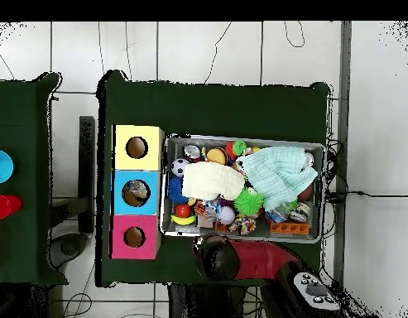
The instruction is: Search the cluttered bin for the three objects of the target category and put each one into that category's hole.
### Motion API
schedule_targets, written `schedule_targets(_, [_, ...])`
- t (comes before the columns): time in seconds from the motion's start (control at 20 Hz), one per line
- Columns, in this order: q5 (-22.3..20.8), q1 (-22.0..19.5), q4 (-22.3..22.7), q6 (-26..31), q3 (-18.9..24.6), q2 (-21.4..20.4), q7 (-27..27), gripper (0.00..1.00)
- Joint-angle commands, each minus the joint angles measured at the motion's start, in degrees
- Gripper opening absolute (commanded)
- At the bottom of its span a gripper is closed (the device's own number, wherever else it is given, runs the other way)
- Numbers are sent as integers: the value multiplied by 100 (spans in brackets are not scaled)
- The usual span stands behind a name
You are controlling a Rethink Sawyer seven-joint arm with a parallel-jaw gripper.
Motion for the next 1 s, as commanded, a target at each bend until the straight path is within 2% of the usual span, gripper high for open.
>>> schedule_targets(0.05, [-354, -223, -514, -299, 476, -161, 93, 100])
schedule_targets(0.3, [-571, -333, -451, -566, 535, 28, 152, 100])
schedule_targets(0.6, [-843, -241, -457, -978, 301, 384, 379, 100])
schedule_targets(1.0, [-1064, -263, -370, -1271, 211, 491, 506, 100])
